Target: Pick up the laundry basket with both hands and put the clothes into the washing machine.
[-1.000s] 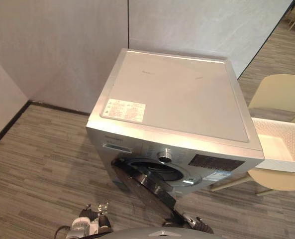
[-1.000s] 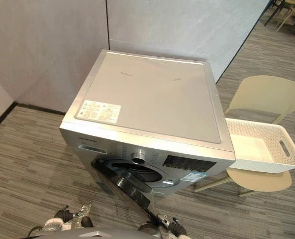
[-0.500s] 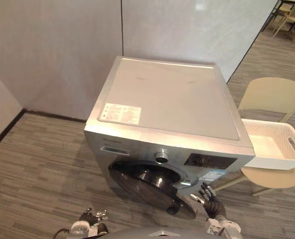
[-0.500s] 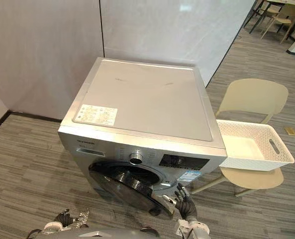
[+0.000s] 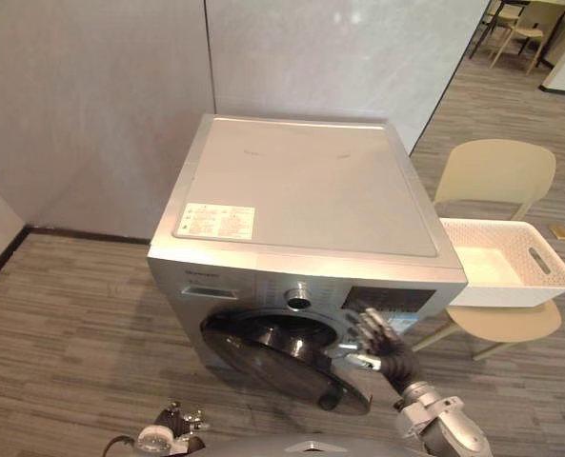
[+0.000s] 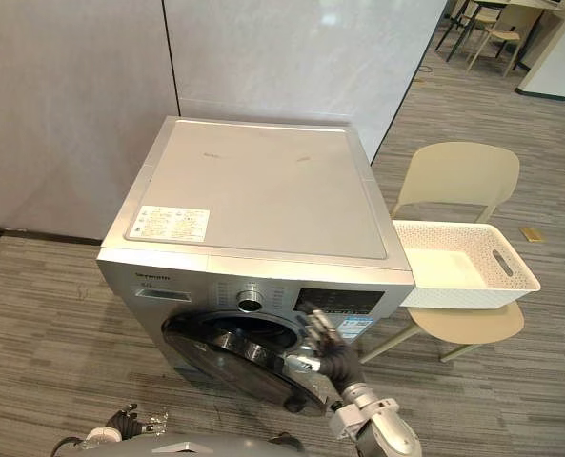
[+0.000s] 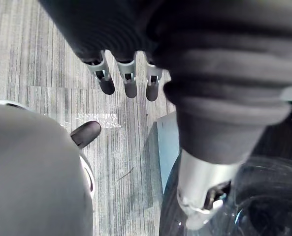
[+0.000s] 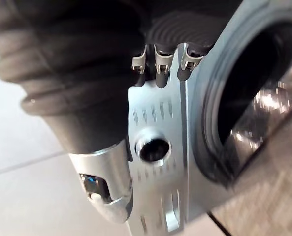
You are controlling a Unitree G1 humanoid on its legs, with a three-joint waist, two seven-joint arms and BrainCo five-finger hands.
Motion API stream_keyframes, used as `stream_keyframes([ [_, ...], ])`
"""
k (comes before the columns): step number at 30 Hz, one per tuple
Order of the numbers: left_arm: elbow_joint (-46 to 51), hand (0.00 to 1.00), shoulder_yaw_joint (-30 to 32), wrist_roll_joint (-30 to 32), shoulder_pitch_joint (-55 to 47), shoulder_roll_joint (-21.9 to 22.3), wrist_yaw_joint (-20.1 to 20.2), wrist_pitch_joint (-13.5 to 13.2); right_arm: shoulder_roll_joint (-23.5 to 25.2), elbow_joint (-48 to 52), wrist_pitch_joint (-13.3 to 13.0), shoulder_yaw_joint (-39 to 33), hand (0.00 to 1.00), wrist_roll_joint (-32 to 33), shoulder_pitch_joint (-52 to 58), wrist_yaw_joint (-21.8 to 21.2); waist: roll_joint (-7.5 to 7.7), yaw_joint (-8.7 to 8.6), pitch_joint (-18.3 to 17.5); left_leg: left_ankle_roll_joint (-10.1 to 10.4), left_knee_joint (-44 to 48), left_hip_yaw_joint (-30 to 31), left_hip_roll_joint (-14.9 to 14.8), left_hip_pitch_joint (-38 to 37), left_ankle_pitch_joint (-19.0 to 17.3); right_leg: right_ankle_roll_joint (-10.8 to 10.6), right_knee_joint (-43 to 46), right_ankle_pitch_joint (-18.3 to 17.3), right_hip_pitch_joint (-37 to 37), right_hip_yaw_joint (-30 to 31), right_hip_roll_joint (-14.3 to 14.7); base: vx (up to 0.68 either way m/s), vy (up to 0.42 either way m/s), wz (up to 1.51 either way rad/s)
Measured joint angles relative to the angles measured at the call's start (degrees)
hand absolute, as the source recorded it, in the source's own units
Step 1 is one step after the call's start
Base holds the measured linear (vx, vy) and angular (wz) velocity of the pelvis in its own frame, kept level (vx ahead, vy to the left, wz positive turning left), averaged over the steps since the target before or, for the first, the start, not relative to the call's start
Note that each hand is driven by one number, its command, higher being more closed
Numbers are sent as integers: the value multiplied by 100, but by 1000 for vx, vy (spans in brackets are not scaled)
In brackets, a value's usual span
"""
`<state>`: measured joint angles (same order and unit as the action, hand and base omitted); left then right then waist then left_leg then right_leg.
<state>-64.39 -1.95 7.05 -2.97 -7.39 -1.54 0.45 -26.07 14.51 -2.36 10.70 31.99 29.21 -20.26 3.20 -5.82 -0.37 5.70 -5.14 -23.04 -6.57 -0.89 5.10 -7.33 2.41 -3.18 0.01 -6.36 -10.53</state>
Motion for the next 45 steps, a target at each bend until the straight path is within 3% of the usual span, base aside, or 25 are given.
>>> stream_keyframes([
  [2, -41, 0, -106, 16, 40, -14, 80, -35, -366, 4, 63, 302, 0, 151, -124, -253, -1, 76, -3, -33, 3, -9, 1, -2, 23, -6, -7, 13, 4, 12, 2, 0, 0, 0],
  [6, -67, 0, -236, 114, 77, -29, 129, -45, -653, -34, 256, 849, 0, 622, -500, -512, -4, 121, -24, -43, 1, 10, 2, -10, 31, -9, -19, 15, 26, 4, 4, 0, 0, 0],
  [12, -166, 0, -388, 225, 217, -35, 203, -52, -781, -444, 408, 2314, 0, 826, -1266, -805, -2, 284, -33, -85, -3, 143, 10, -15, 76, -10, -27, 16, 119, -82, 4, -18, 7, 11],
  [17, -159, 0, -441, 230, 290, 3, 199, -53, -450, -1475, 527, 3245, 0, 785, -1910, -935, -28, 432, -13, -90, -6, 358, 13, 18, 142, 11, -66, 0, 233, -279, 4, -40, 8, 21],
  [22, -137, 0, -441, 223, 347, 53, 185, -53, 206, -3039, 577, 3494, 0, 286, -2273, -916, -45, 456, 119, -105, -7, 591, 17, 95, 214, 39, -70, -17, 326, -505, 8, -42, 8, 24],
  [28, 81, 0, -441, 195, 364, 78, 105, -54, 1061, -5110, 587, 2989, 0, -284, -2642, -401, -64, 523, 362, -109, -7, 843, 26, 193, 234, 31, -66, -45, 390, -705, 15, -32, 8, 18],
  [33, 124, 0, -437, 74, 407, 86, 49, -60, 1251, -5970, 532, 2211, 0, -559, -2916, 62, -82, 572, 523, -110, -7, 913, 53, 217, 233, 33, -53, -72, 390, -734, 6, 9, 4, 5],
  [35, 147, 0, -424, -16, 434, 86, 42, -59, 1369, -6461, 518, 1578, 0, -716, -3144, 399, -96, 583, 623, -99, -7, 925, 60, 232, 238, 29, -36, -82, 389, -754, 4, 58, -2, 3],
  [43, 275, 0, -376, -259, 577, 137, -124, -58, 1717, -7445, 625, -138, 0, -573, -4340, 1358, -245, 686, 1003, -136, -5, 1014, 110, 356, 270, -35, -78, -29, 374, -861, -18, 26, -2, 6],
  [45, 304, 0, -377, -411, 619, 136, -205, -55, 1728, -7584, 820, -562, 0, -233, -4649, 1696, -250, 738, 1082, -149, -4, 1007, 114, 407, 281, -26, -98, 4, 304, -859, -18, 0, 0, 0],
])
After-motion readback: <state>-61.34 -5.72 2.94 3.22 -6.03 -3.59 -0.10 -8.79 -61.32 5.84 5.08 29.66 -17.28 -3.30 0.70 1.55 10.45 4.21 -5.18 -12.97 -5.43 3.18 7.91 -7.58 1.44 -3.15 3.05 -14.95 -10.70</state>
